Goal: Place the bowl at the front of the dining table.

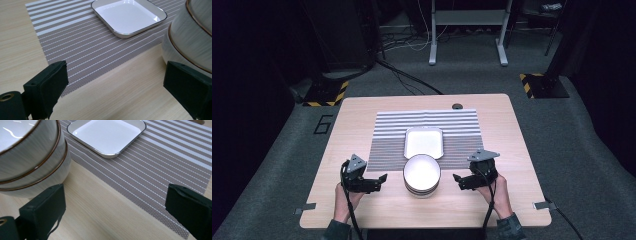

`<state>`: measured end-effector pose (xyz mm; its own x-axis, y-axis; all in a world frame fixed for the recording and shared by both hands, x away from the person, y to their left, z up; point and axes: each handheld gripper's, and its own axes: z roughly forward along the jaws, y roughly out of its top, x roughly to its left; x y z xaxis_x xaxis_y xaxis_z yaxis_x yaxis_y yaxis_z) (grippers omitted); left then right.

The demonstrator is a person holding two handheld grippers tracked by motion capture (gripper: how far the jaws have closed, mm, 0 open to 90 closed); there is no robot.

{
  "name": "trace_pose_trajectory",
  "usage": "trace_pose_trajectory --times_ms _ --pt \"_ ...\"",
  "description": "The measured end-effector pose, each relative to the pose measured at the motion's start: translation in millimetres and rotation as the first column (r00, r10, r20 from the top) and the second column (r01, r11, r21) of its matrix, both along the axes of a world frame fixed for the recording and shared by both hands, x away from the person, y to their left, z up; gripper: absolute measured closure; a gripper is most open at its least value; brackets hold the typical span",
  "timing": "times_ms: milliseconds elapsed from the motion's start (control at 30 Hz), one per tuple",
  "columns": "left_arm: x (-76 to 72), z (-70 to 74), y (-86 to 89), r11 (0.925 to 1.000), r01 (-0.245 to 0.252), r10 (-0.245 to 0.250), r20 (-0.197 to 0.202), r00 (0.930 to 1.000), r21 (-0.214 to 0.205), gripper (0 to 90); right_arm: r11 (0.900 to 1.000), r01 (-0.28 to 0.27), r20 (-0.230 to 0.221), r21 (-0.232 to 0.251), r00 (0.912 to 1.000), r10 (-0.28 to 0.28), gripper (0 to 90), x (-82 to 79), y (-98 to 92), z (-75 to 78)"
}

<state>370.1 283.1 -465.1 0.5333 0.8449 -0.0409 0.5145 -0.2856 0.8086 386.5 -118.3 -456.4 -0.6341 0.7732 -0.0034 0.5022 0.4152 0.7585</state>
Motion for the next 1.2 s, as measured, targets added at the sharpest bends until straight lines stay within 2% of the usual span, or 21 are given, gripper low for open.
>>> trace_pose_trajectory --times_ms 200,567,633,800,1033,1200 --pt "0.7 4.8 -4.9 0.9997 0.021 -0.021 0.002 0.9998 0.01 5.3 0.9997 -0.02 0.011 0.012 0.9997 0.02 2.5 0.5 7.8 6.1" --pt "4.2 17.8 -13.8 0.9986 0.052 -0.052 0.022 0.9984 -0.001 5.3 0.9989 -0.046 0.021 0.007 0.9987 0.046 2.8 1.4 14.0 15.4" --pt "4.8 21.5 -16.0 0.9983 0.057 -0.056 0.029 0.998 -0.011 5.3 0.9983 -0.053 0.022 0.025 0.9984 0.052 2.9 1.9 12.4 19.4" --pt "3.5 28.4 -21.9 0.9973 0.072 -0.072 0.043 0.9965 -0.01 5.4 0.9979 -0.056 0.027 0.033 0.9981 0.055 3.3 2.3 14.6 26.8" --pt "1.5 34.1 -24.8 0.9978 0.064 -0.063 0.055 0.9965 -0.019 5.4 0.9961 -0.078 0.023 0.04 0.9967 0.077 3.4 4.8 19.1 32.3" --pt "4.0 38.6 -25.8 0.9976 0.068 -0.068 0.061 0.9958 -0.007 5.4 0.9945 -0.089 0.035 0.056 0.9956 0.087 3.3 4.8 24.1 36.7"
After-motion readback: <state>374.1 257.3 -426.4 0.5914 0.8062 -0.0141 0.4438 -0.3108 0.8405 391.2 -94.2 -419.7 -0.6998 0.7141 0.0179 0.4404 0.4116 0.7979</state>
